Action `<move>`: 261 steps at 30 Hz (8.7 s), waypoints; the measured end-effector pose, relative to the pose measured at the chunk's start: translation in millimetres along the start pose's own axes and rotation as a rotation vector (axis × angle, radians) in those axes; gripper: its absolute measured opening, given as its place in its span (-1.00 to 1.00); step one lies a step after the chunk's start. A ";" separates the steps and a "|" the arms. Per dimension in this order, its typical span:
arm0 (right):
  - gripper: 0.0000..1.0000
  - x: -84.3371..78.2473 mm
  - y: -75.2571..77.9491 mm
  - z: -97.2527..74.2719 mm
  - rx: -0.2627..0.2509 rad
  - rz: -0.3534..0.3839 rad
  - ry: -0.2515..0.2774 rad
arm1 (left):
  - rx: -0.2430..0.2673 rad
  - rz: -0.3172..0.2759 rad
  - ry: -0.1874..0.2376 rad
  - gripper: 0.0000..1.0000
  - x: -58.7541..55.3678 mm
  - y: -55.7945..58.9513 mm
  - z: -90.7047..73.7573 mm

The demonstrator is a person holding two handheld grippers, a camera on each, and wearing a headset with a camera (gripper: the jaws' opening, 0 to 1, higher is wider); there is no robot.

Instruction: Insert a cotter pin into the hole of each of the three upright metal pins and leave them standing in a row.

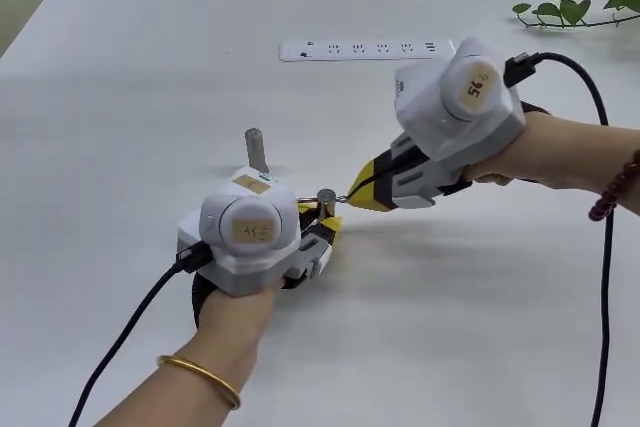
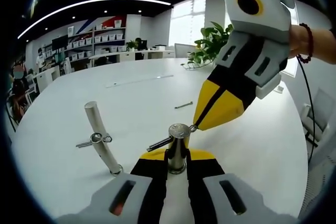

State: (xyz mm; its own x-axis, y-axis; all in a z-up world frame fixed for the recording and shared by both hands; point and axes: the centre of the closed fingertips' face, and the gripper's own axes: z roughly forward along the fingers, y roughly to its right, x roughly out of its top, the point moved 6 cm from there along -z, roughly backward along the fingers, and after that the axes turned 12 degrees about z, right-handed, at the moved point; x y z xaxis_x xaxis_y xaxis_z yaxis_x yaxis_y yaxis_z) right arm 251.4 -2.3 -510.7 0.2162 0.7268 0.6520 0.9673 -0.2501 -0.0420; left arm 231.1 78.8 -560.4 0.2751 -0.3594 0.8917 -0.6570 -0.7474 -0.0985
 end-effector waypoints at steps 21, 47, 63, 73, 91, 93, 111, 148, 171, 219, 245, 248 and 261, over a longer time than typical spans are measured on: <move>-0.89 -5.9 -2.4 -4.1 0.012 0.165 0.087 | 0.024 -0.002 -0.030 -0.72 -6.7 1.8 -3.6; -0.88 -23.6 -2.3 -18.5 -0.069 0.265 0.162 | 0.029 0.043 -0.015 -0.81 1.4 -3.3 4.3; -0.91 -25.6 -3.0 -18.6 -0.081 0.294 0.179 | 0.018 0.062 -0.013 -0.82 8.9 -13.3 14.6; -0.94 -28.2 4.0 -20.6 -0.105 0.314 0.187 | 0.008 0.061 0.004 -0.81 8.5 -16.3 16.6; -0.88 -26.5 1.3 -20.8 -0.114 0.342 0.204 | -0.015 0.018 -0.012 -0.66 3.2 -14.3 15.4; -0.84 -25.4 0.9 -21.2 -0.114 0.346 0.210 | -0.017 0.018 -0.015 -0.66 2.1 -12.9 14.3; -0.51 -3.4 6.5 -25.2 -0.125 0.485 0.309 | -0.046 -0.017 -0.005 -0.43 7.2 0.8 -15.6; -0.34 64.4 48.3 45.8 -0.129 0.532 0.347 | 0.059 -0.053 0.083 0.46 8.4 -35.6 -91.7; -0.63 81.7 59.5 82.9 -0.162 0.451 0.322 | 0.026 -0.053 0.080 0.94 14.0 -39.3 -92.1; -0.85 46.4 79.5 50.5 -0.288 0.349 0.185 | 0.011 -0.031 0.115 0.97 21.9 -38.2 -92.8; -0.85 -19.9 69.5 -12.9 -0.365 0.460 0.163 | -0.028 0.008 0.110 0.97 24.5 -32.6 -96.5; -0.85 -24.0 60.7 -19.2 -0.367 0.466 0.166 | -0.032 0.013 0.111 0.97 24.9 -31.3 -96.1; -0.85 -29.4 24.1 -29.0 -0.333 0.477 0.185 | -0.030 0.006 0.112 0.97 25.6 -31.7 -98.4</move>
State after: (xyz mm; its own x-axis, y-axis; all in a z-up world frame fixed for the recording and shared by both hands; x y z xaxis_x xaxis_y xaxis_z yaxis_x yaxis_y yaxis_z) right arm 264.4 -48.2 -508.9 0.5598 0.3697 0.7415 0.6696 -0.7290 -0.1420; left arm 190.0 148.3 -491.0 0.1925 -0.2976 0.9351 -0.6796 -0.7278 -0.0917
